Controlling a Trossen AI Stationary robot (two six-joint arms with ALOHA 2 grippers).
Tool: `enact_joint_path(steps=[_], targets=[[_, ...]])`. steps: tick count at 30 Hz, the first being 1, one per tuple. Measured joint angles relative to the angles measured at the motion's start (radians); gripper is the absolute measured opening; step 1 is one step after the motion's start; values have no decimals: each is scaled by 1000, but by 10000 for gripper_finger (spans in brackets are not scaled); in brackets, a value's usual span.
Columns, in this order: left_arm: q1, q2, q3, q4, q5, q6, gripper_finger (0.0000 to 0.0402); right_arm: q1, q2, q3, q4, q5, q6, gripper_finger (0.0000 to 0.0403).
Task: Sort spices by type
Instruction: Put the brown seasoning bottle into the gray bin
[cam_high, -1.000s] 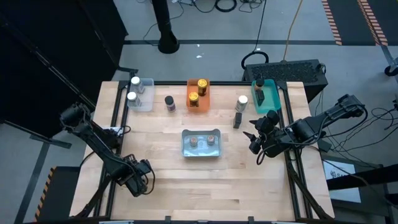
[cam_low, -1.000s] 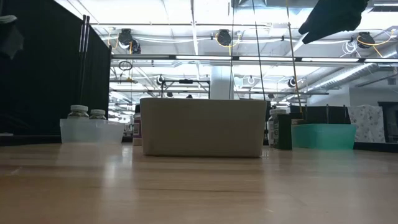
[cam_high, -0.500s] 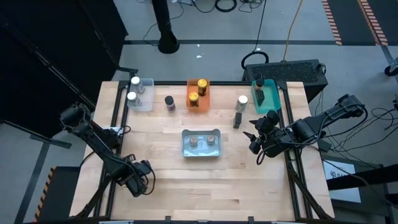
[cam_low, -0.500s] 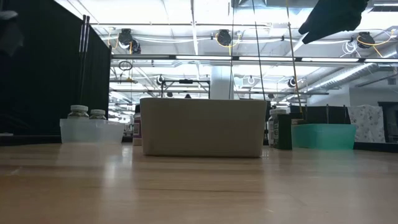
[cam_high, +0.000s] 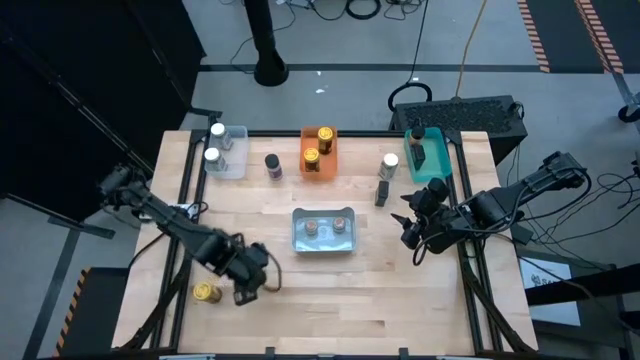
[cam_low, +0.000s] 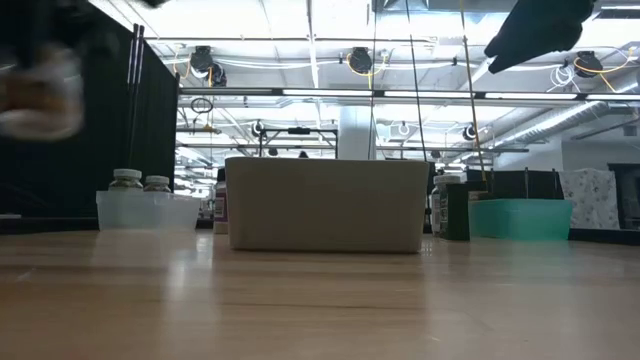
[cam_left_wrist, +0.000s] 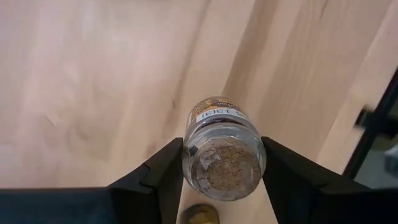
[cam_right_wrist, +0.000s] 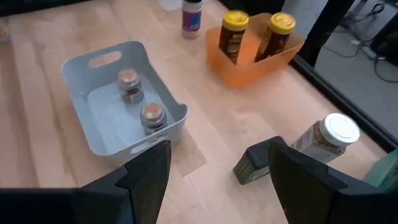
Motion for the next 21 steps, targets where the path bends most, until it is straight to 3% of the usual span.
enact_joint_path(steps=[10,21], targets=[[195,17,227,-50,-121,224,187,0,0,0,-79,-108,54,247],[361,309,594,-232,-115,655,187,0,0,0,-130,-127,74,247]])
